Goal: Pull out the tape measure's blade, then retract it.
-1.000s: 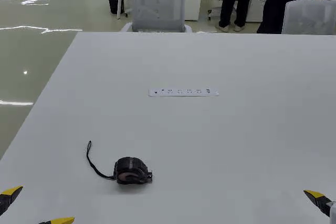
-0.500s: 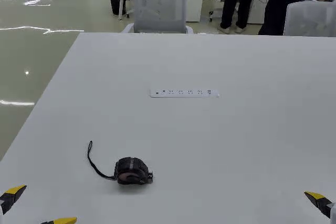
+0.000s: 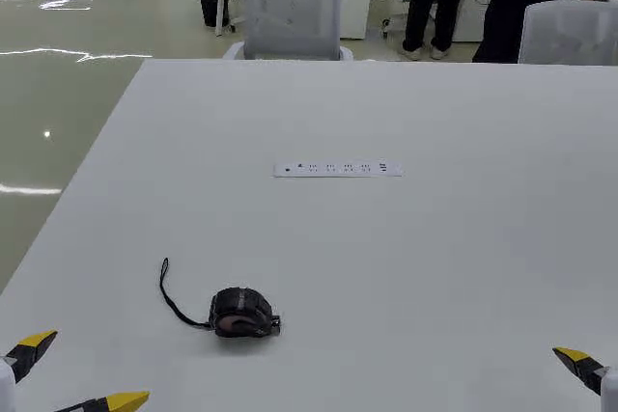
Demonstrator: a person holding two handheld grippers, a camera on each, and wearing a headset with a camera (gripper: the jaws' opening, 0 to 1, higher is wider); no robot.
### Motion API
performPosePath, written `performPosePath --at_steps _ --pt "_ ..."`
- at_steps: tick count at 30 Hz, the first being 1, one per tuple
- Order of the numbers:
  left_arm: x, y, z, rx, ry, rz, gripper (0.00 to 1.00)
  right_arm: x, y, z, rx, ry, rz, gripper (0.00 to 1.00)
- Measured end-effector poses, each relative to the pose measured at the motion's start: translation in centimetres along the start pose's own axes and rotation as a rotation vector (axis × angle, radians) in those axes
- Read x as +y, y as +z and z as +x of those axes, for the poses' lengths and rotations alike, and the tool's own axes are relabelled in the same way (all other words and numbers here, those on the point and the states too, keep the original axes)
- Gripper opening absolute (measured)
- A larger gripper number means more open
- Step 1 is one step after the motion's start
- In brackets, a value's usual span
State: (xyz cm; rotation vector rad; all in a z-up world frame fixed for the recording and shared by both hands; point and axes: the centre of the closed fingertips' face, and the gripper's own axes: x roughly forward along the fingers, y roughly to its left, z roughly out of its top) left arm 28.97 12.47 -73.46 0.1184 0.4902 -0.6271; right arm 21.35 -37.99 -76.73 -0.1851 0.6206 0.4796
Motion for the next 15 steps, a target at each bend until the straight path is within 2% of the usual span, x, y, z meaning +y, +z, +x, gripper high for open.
performPosePath --at_steps 9,13,15 --pt "-0.4 1.4 1.3 -0.006 -0.033 0.022 0.99 0.7 0.9 1.0 0.005 0.034 -0.026 0.98" --pt "-0.7 1.6 1.8 -0.003 -0.049 0.031 0.99 0.9 1.0 1.2 0.004 0.044 -0.031 0.97" --pt "-1.1 1.6 2.2 0.013 -0.077 0.061 0.99 1.1 1.0 1.5 0.005 0.054 -0.036 0.96"
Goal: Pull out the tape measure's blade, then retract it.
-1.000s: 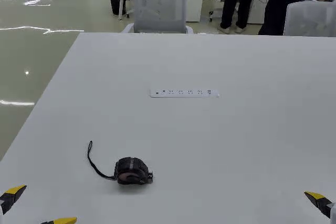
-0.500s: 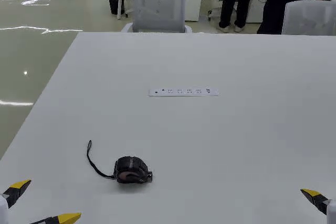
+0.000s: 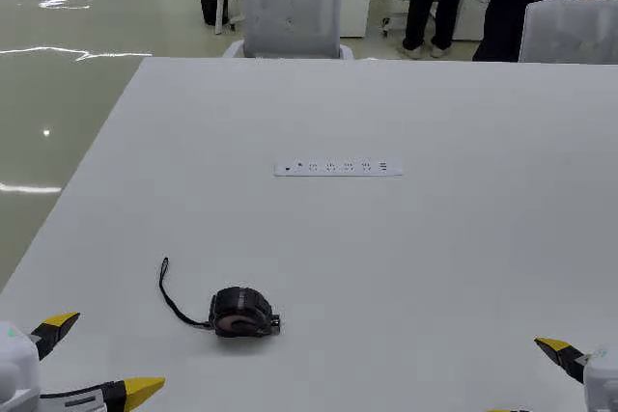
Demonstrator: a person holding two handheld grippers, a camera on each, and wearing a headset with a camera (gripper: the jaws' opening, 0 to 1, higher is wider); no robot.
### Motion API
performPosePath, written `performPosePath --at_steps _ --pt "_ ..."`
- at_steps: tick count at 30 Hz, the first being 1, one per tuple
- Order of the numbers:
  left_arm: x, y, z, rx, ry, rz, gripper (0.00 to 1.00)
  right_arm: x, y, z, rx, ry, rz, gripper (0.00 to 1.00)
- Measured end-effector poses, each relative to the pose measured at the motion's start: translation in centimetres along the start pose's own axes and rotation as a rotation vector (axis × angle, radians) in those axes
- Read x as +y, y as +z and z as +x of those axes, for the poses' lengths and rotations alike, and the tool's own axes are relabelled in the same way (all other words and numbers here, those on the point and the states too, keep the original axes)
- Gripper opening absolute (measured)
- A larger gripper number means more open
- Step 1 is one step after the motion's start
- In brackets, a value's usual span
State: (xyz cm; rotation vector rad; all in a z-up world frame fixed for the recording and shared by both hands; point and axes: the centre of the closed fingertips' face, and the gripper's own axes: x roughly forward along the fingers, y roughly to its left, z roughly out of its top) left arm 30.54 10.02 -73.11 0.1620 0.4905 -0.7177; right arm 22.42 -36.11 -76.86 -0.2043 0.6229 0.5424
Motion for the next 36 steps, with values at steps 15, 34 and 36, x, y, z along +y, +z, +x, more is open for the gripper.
performPosePath --at_steps 15,34,36 --pt "-0.7 2.9 3.9 0.048 -0.130 0.138 0.99 1.7 2.6 2.5 -0.010 0.095 -0.069 0.91" --pt "-3.3 4.9 9.2 0.126 -0.305 0.319 0.82 6.1 8.0 8.3 -0.031 0.265 -0.209 0.83" --pt "-3.6 5.0 9.4 0.122 -0.310 0.318 0.82 6.8 8.4 8.9 -0.035 0.281 -0.211 0.82"
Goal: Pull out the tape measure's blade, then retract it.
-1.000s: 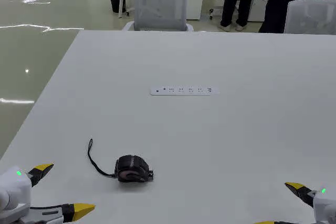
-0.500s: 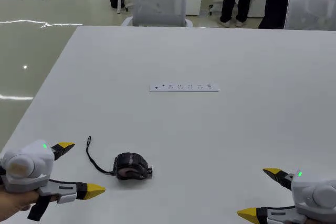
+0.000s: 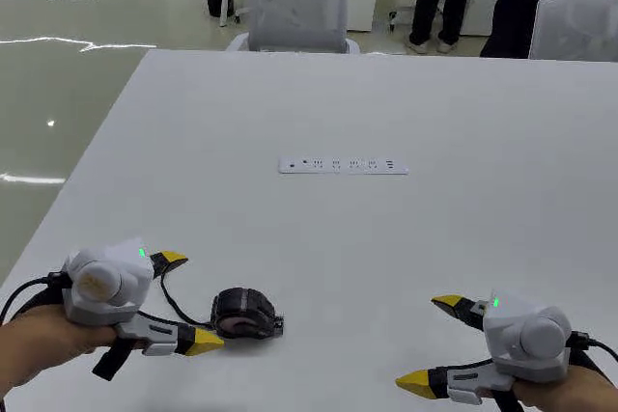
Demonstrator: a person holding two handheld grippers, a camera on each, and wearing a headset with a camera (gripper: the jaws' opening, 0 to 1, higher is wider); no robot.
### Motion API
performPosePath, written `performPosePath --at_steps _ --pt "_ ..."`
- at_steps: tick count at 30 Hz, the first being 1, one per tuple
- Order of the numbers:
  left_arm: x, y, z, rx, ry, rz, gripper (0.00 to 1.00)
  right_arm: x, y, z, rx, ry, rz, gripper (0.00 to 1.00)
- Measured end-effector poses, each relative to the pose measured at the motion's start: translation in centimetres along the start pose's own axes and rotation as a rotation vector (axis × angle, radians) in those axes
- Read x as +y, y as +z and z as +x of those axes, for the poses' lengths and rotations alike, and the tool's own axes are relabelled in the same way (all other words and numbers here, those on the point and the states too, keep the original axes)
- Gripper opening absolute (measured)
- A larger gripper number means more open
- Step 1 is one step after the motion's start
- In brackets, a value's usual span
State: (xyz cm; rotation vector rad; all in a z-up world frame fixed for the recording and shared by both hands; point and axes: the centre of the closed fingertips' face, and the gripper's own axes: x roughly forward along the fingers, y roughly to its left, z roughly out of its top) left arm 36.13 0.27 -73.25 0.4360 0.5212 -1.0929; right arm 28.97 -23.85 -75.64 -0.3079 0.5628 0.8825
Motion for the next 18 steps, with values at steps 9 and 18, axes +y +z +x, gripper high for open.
performPosePath --at_steps 9,18 --pt "0.0 0.3 0.7 0.012 -0.022 0.030 0.78 1.5 1.6 2.8 -0.003 0.066 -0.056 0.80" --pt "-0.2 0.7 1.3 0.006 -0.025 0.024 0.78 1.5 2.0 3.5 -0.011 0.074 -0.050 0.80"
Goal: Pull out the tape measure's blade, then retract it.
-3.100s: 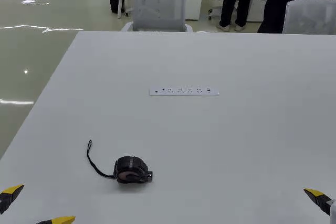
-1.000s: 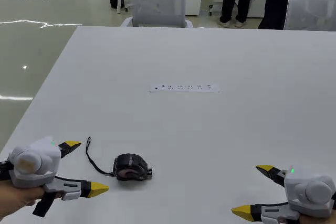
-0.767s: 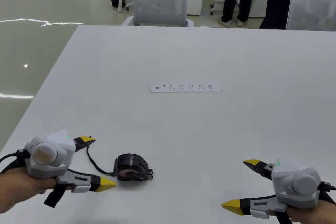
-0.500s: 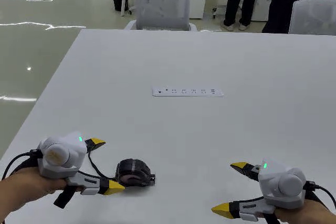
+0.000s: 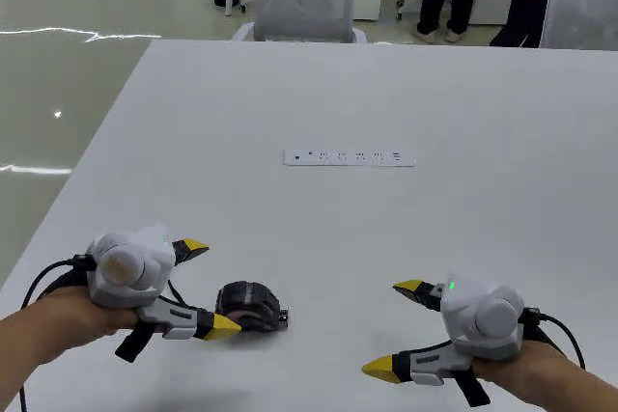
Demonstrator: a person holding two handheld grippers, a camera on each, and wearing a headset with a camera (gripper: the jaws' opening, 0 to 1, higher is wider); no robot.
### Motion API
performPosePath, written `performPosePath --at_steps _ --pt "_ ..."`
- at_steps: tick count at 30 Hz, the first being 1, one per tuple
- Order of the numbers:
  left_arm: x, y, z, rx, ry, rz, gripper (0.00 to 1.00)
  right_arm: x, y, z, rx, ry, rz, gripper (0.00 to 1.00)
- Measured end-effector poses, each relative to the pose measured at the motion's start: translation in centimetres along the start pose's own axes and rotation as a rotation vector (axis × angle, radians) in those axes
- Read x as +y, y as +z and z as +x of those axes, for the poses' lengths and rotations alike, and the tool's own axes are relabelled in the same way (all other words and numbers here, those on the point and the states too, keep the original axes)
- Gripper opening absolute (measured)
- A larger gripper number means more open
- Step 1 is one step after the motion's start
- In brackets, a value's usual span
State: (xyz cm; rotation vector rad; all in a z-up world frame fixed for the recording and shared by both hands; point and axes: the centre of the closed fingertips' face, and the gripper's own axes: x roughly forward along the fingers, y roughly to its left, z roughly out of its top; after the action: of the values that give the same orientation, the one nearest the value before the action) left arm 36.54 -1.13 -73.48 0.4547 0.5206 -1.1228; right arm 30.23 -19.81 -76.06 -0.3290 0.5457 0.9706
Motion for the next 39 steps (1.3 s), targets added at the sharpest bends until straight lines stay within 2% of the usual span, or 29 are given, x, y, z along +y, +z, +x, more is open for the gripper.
performPosePath --at_steps 5,9,17,27,39 --pt "0.0 0.0 0.2 -0.002 -0.002 -0.005 0.79 -0.3 -0.5 -0.3 0.007 -0.005 0.012 0.79" --pt "0.0 0.0 0.4 0.004 -0.006 0.000 0.78 -0.5 0.0 -0.3 -0.004 -0.012 0.022 0.79" --pt "0.2 0.5 0.6 -0.002 -0.006 0.006 0.78 0.0 0.6 0.7 -0.004 0.005 0.003 0.77" --pt "0.3 0.5 0.8 -0.003 -0.005 -0.004 0.78 -0.2 1.1 1.5 -0.017 0.004 0.009 0.77" --pt "0.2 1.0 1.5 -0.011 -0.010 -0.009 0.79 -0.5 1.0 1.8 -0.015 0.005 0.025 0.77"
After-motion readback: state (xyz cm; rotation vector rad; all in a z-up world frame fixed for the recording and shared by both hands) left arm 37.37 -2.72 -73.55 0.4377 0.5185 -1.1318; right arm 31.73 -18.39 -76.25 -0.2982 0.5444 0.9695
